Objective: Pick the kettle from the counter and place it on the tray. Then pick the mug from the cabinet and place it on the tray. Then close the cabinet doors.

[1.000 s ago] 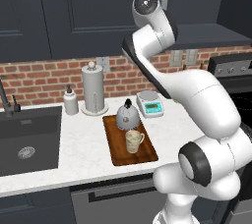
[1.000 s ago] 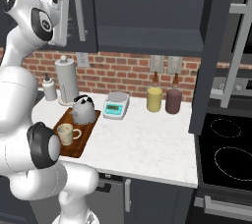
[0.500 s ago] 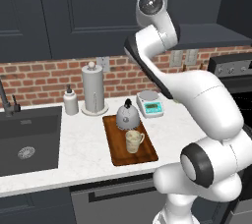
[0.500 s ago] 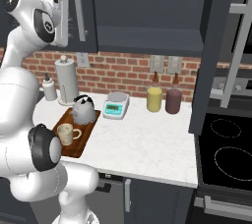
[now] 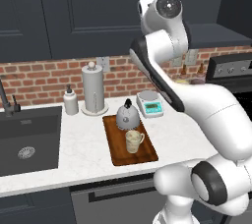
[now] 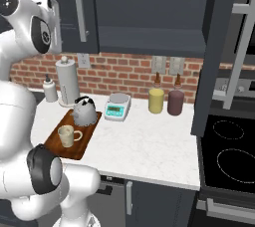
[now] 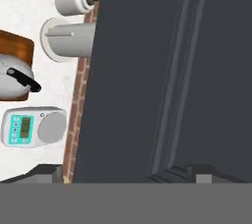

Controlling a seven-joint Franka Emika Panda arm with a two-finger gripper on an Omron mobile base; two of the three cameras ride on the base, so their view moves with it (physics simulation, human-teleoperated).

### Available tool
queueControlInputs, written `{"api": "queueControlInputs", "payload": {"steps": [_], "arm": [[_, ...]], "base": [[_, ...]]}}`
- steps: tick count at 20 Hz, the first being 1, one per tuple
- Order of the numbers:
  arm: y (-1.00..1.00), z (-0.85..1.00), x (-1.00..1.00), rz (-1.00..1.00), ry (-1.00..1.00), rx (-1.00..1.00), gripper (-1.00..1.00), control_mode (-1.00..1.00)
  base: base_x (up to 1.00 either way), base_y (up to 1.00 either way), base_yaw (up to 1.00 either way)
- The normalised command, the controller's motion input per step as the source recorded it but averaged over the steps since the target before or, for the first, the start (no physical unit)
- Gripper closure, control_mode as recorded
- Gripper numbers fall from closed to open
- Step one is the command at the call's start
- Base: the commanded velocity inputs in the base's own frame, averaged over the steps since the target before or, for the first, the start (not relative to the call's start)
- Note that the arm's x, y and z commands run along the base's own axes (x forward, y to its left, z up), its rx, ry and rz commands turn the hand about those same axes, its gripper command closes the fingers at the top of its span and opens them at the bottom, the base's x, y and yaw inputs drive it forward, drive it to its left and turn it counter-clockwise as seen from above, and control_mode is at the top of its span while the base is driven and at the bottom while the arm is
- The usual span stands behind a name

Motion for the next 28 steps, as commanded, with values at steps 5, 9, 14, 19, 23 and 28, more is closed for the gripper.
{"api": "queueControlInputs", "payload": {"steps": [5, 9, 14, 19, 23, 28], "arm": [[0.22, -0.01, -0.77, 0.14, 0.05, 0.00, -1.00, -1.00], [0.21, 0.00, -0.82, 0.08, 0.01, 0.00, -1.00, -1.00], [0.16, 0.00, -0.79, 0.00, 0.03, 0.00, -1.00, -1.00], [0.09, 0.00, -0.72, 0.00, 0.08, 0.00, -1.00, -1.00], [0.06, 0.00, -0.58, 0.00, 0.09, -0.05, -1.00, -1.00], [0.03, 0.00, -0.61, 0.00, 0.03, -0.19, -1.00, -1.00]], "base": [[0.00, 0.00, 0.00], [0.00, 0.00, 0.00], [0.00, 0.00, 0.00], [0.00, 0.00, 0.00], [0.00, 0.00, 0.00], [0.00, 0.00, 0.00]]}}
